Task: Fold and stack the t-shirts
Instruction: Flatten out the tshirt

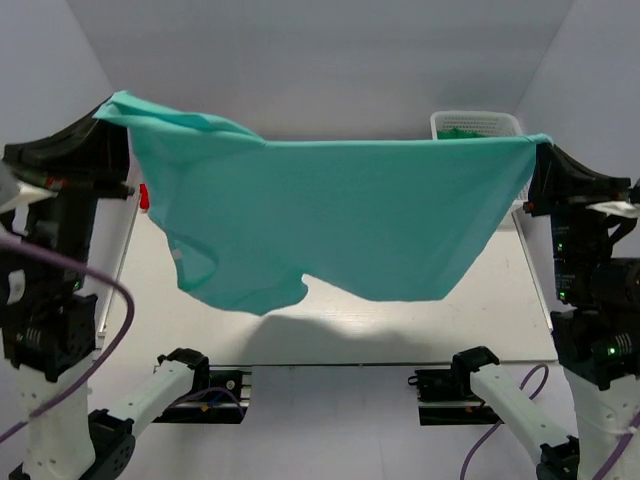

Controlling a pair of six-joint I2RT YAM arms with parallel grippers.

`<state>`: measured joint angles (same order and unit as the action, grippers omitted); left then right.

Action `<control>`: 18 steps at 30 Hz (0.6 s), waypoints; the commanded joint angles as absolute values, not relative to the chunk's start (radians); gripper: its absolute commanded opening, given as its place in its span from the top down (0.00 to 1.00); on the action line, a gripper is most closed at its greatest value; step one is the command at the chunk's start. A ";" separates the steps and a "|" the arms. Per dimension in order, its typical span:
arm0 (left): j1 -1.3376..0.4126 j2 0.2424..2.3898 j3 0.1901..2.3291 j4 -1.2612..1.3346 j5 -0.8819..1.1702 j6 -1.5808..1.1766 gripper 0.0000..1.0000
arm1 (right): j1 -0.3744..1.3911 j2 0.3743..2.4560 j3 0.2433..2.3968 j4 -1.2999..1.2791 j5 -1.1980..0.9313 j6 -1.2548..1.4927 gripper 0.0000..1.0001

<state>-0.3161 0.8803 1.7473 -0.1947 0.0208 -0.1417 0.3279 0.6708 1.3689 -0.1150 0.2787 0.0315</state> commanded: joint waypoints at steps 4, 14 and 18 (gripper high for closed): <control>-0.308 0.802 1.720 -0.210 0.210 -0.228 1.00 | 0.321 0.562 1.339 -0.124 0.170 0.080 1.00; -0.299 0.726 1.715 -0.245 0.282 -0.270 1.00 | 0.321 0.453 1.258 -0.126 0.189 0.146 1.00; -0.299 0.716 1.637 -0.236 0.270 -0.279 1.00 | 0.321 0.443 1.190 -0.092 0.164 0.170 1.00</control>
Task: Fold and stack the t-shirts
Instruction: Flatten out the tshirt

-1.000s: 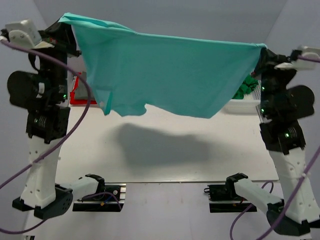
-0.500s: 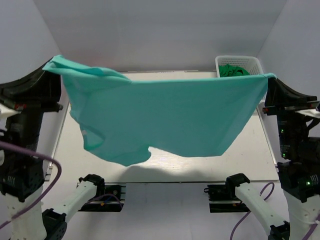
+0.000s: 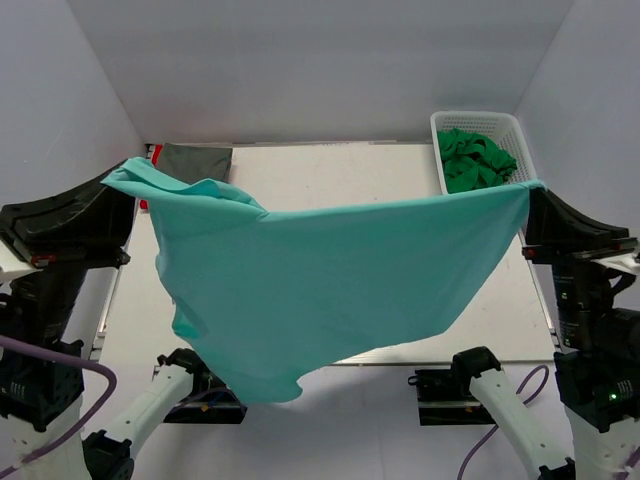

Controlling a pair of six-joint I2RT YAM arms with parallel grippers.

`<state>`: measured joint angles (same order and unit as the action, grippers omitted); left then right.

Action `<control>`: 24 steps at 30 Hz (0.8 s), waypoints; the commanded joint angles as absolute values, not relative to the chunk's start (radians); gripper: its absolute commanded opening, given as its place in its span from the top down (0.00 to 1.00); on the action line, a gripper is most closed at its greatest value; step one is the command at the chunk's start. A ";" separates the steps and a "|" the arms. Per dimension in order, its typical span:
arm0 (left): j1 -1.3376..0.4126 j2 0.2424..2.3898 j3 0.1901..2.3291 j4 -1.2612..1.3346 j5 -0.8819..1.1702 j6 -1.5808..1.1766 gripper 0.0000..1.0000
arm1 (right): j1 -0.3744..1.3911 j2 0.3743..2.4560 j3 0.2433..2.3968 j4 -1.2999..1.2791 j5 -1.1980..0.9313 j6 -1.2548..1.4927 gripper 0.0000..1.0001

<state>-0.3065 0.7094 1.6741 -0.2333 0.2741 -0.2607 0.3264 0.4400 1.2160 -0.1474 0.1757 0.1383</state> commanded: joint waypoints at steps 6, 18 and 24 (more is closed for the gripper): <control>-0.299 0.747 1.504 -0.212 0.178 -0.256 1.00 | 0.322 0.494 1.109 -0.120 0.242 0.218 1.00; -0.307 0.894 1.112 -0.045 -0.067 -0.314 1.00 | 0.318 0.623 0.841 -0.051 0.411 0.299 1.00; -0.307 1.075 1.094 -0.021 -0.156 -0.325 1.00 | 0.321 0.790 0.818 -0.012 0.443 0.272 1.00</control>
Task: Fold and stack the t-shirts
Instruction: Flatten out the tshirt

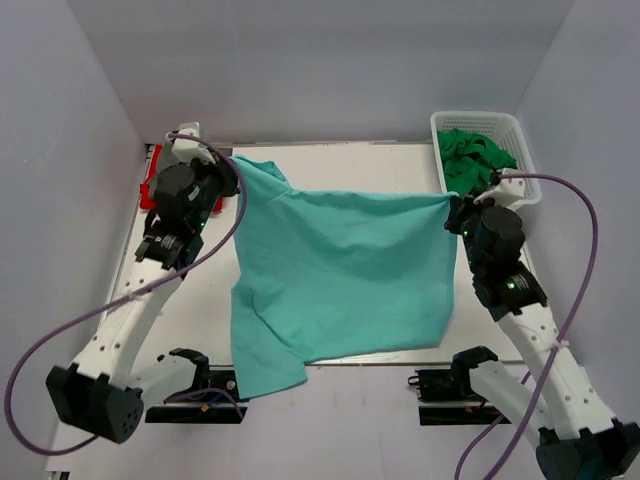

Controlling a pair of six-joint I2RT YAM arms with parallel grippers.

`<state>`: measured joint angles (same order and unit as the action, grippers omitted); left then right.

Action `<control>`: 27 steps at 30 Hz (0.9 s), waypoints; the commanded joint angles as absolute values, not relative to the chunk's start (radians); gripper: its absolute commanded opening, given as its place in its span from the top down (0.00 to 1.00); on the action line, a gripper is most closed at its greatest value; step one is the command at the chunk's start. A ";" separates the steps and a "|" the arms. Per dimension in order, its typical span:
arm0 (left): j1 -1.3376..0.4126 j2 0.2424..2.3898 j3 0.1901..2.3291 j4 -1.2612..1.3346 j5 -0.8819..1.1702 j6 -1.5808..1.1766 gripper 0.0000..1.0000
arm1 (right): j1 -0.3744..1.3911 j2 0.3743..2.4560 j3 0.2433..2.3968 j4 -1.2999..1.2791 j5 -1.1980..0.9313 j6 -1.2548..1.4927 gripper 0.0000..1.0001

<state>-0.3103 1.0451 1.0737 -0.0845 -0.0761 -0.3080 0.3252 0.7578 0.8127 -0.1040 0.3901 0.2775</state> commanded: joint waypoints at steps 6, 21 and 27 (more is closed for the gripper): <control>-0.307 1.204 1.106 0.061 -0.195 -0.305 1.00 | 0.319 0.942 0.827 0.069 0.471 0.249 1.00; -0.288 1.643 1.345 0.135 -0.347 -0.267 1.00 | 0.276 1.518 1.181 0.120 0.492 0.176 1.00; -0.270 1.854 1.486 0.135 -0.391 -0.258 0.99 | 0.262 1.724 1.370 0.091 0.477 0.129 1.00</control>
